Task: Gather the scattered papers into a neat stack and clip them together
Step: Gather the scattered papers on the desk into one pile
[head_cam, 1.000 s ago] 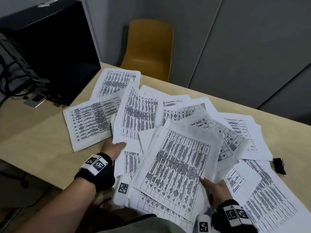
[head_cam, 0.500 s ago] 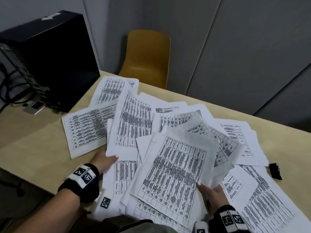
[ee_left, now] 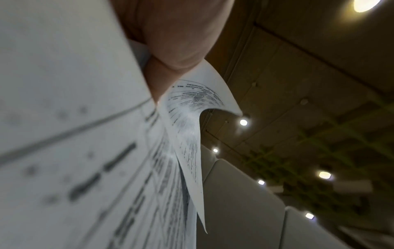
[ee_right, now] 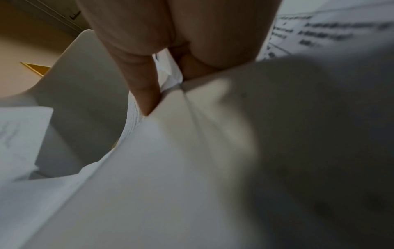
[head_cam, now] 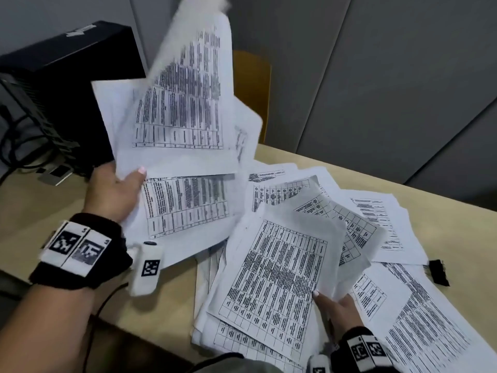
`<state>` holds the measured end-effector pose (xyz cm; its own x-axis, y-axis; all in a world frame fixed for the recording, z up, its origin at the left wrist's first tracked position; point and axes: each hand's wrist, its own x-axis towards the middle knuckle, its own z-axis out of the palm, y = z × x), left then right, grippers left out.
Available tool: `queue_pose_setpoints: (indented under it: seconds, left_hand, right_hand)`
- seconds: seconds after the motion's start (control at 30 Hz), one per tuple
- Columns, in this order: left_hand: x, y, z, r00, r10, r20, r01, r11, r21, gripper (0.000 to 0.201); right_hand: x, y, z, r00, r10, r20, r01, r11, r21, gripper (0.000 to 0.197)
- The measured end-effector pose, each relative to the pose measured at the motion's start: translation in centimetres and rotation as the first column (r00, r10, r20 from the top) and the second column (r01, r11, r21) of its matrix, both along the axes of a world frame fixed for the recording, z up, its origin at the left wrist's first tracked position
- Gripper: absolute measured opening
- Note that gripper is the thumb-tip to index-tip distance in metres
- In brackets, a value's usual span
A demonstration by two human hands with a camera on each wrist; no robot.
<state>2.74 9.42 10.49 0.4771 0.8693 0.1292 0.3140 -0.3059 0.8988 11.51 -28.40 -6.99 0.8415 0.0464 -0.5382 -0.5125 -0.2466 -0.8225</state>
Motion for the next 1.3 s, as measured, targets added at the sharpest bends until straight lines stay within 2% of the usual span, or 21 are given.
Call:
queue_pose_setpoints:
  seconds: [0.1, 0.2, 0.23, 0.33, 0.47, 0.57, 0.6, 0.67, 0.7, 0.77, 0.8, 0.93, 0.97, 1.03, 1.1, 1.17, 1.23, 1.3]
  left_hand:
    - [0.8, -2.2, 0.5, 0.991, -0.044, 0.127, 0.053, 0.996, -0.069, 0.033]
    - [1.8, -4.3, -0.6, 0.961, -0.145, 0.236, 0.211, 0.935, -0.284, 0.02]
    - [2.1, -5.0, -1.4, 0.962, -0.182, 0.204, 0.241, 0.915, -0.323, 0.019]
    - [2.4, -7.2, -4.3, 0.961, -0.274, -0.041, 0.239, 0.894, -0.378, 0.027]
    - [2.1, -9.4, -8.8, 0.874, -0.396, -0.282, 0.24, 0.856, -0.458, 0.035]
    - [2.0, -10.0, -11.1, 0.815, -0.448, -0.368, 0.244, 0.841, -0.483, 0.032]
    - [2.0, -10.1, -11.5, 0.798, -0.461, -0.388, 0.253, 0.841, -0.479, 0.031]
    - [2.2, -10.3, -12.2, 0.759, -0.483, -0.437, 0.269, 0.843, -0.465, 0.033]
    - [2.4, -10.4, -12.5, 0.739, -0.495, -0.457, 0.281, 0.843, -0.458, 0.036]
    - [2.7, -10.7, -12.9, 0.694, -0.53, -0.488, 0.317, 0.833, -0.453, 0.041]
    - [2.8, -10.9, -13.0, 0.666, -0.546, -0.509, 0.337, 0.828, -0.448, 0.043]
    - [2.9, -11.5, -13.2, 0.588, -0.611, -0.53, 0.446, 0.792, -0.418, 0.04]
    - [2.8, -11.3, -13.3, 0.598, -0.628, -0.499, 0.459, 0.778, -0.429, 0.038]
    - [2.8, -10.4, -13.0, 0.681, -0.635, -0.365, 0.464, 0.76, -0.455, 0.029]
    - [2.7, -8.5, -12.7, 0.816, -0.524, -0.246, 0.391, 0.813, -0.432, 0.021]
    - [2.5, -5.6, -12.8, 0.906, -0.34, -0.252, 0.242, 0.905, -0.351, 0.028]
    - [2.1, -1.5, -13.4, 0.898, -0.226, -0.377, 0.157, 0.966, -0.205, 0.042]
    - [1.7, 2.6, -14.2, 0.816, -0.175, -0.551, 0.174, 0.983, -0.053, 0.055]
  right_hand:
    - [0.0, 0.0, 0.2, 1.0, -0.007, -0.025, 0.006, 1.0, -0.017, 0.036]
    - [-0.1, 0.0, 0.2, 0.998, -0.011, -0.057, 0.011, 1.0, -0.004, 0.036]
    - [-0.2, 0.2, 0.4, 0.998, -0.01, -0.061, 0.011, 1.0, 0.024, 0.036]
    - [-0.2, 0.5, 1.0, 0.996, -0.019, -0.092, 0.022, 0.999, 0.034, 0.032]
    - [-0.5, 0.6, 2.0, 0.997, -0.028, -0.068, 0.028, 1.0, 0.011, 0.035]
    - [-0.2, 0.9, 1.8, 0.989, -0.056, -0.14, 0.058, 0.998, 0.01, 0.046]
    - [-0.3, 0.9, 1.8, 0.975, -0.076, -0.211, 0.084, 0.996, 0.031, 0.055]
    - [-0.4, 0.7, 1.7, 0.933, -0.065, -0.354, 0.115, 0.986, 0.124, 0.087]
    - [-0.3, 0.7, 1.8, 0.926, -0.047, -0.374, 0.119, 0.978, 0.17, 0.097]
    - [-0.4, 1.2, 3.2, 0.938, 0.041, -0.345, 0.03, 0.98, 0.198, 0.105]
    - [-0.3, 1.3, 3.7, 0.954, 0.061, -0.294, -0.018, 0.989, 0.147, 0.106]
    - [0.2, 1.4, 3.3, 0.993, 0.016, -0.117, -0.022, 0.999, -0.047, 0.086]
    - [0.3, 1.5, 3.0, 0.994, 0.016, -0.104, -0.024, 0.996, -0.085, 0.074]
    - [0.2, 1.4, 2.6, 0.995, 0.033, -0.091, -0.046, 0.989, -0.138, 0.049]
    - [0.3, 1.3, 2.4, 0.995, 0.028, -0.101, -0.041, 0.99, -0.133, 0.045]
    - [0.3, 1.1, 2.3, 0.994, 0.029, -0.107, -0.036, 0.997, -0.062, 0.045]
    - [0.2, 1.0, 2.1, 0.994, -0.004, -0.105, 0.002, 1.0, -0.017, 0.046]
    - [0.2, 0.8, 2.0, 0.994, -0.023, -0.107, 0.026, 0.999, 0.028, 0.045]
